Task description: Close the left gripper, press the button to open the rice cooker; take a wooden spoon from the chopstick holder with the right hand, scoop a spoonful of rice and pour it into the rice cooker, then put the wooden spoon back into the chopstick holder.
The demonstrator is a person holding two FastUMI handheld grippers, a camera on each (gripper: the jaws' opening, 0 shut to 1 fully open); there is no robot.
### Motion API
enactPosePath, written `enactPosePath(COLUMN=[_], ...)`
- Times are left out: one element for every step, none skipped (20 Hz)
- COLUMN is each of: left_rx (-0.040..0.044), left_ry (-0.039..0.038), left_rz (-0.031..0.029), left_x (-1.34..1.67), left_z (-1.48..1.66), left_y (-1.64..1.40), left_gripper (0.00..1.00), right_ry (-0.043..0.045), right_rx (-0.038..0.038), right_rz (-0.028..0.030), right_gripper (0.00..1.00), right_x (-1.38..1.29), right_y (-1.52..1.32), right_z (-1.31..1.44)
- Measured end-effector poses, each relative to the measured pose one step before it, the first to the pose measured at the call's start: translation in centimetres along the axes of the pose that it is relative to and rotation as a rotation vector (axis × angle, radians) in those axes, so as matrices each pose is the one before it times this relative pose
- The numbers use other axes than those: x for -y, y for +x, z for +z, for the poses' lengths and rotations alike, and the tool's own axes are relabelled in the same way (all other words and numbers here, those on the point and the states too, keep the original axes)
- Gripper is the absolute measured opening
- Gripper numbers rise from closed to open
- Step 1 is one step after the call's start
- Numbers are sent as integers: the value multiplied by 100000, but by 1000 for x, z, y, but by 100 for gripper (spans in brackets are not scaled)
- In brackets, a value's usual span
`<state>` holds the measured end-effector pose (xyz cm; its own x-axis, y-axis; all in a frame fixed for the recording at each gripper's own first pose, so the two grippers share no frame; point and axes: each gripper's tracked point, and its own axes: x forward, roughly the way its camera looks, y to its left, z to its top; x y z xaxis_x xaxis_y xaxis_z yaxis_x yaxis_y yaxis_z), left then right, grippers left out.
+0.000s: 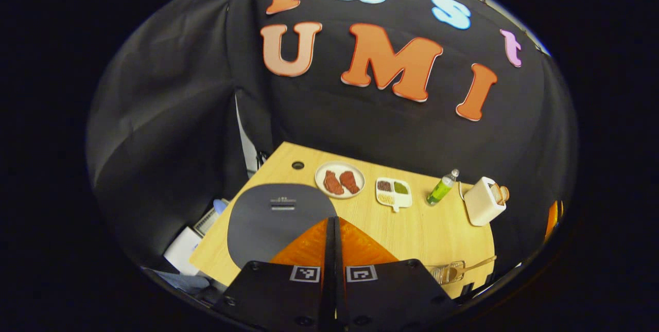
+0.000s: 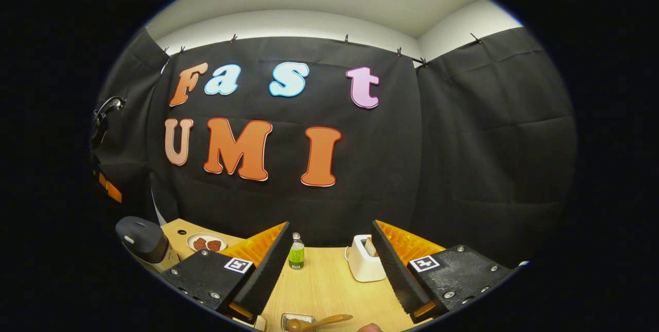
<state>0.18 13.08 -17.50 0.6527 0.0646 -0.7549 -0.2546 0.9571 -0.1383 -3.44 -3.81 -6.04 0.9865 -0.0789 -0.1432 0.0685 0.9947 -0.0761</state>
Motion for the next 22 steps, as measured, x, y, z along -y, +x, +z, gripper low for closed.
enactPosePath(left_rx=[-5293,-4359,-4010,-4939,-3849,-4324,-2993,-2955,-2131,-1863,-1748,-1439,-1352,-769,-1238,-143,58,-920,-1088,2200,-1620,257], left_ry=[-1450,-1983,-2318,-2617,-2253,-1386,-1481,-932,-1363,-993,-540,-322,-14,-266,-290,-243,173,-453,-62,1191,-502,-1710], left_rz=[1098,2750,453,406,129,1095,722,581,726,913,469,480,421,901,520,1666,893,-354,12,278,-57,-387], left_x=[-790,-1090,-100,-384,-265,-520,-709,-438,-580,-380,-451,-283,-354,-374,-184,-339,-377,143,66,-156,-62,14], left_z=[-1275,-954,-829,-933,-768,-993,-725,-449,-279,-75,-383,-158,-405,-139,-232,-35,-70,-380,-297,512,-477,234], left_y=[612,591,633,391,587,524,776,553,276,438,477,241,488,436,424,244,549,86,-150,94,165,25], left_gripper=[5,5,0,5,5,0,0,5,0,5,5,5,5,5,5,5,0,5,3,0,5,5], right_ry=[-13,276,460,194,-251,-671,-567,-226,200,358,491,562,339,455,460,272,290,233,192,129,59,-120], right_rx=[-1037,-778,-732,-822,-1168,-1282,-1079,-322,19,-483,-771,-386,-1096,-683,-159,-932,-525,-456,-547,-705,-716,-422], right_rz=[-526,-451,-298,-136,-18,-59,-520,-625,-416,129,0,-191,-58,-249,-326,23,-250,-450,-454,-372,-245,-202], right_gripper=[95,95,95,95,95,95,95,95,95,95,95,95,95,95,95,95,95,95,95,95,95,95], right_x=[179,138,39,0,35,5,59,114,86,-50,-197,30,92,-9,9,-5,79,189,155,119,53,35], right_y=[-101,-81,-36,-47,-64,-26,-100,-74,37,-87,57,-22,-76,74,147,-41,93,-34,-46,81,64,33], right_z=[-419,-390,-331,-369,-502,-506,-383,-224,-196,-194,-346,-246,-370,-285,7,-172,-346,-204,-314,-247,-240,-127])
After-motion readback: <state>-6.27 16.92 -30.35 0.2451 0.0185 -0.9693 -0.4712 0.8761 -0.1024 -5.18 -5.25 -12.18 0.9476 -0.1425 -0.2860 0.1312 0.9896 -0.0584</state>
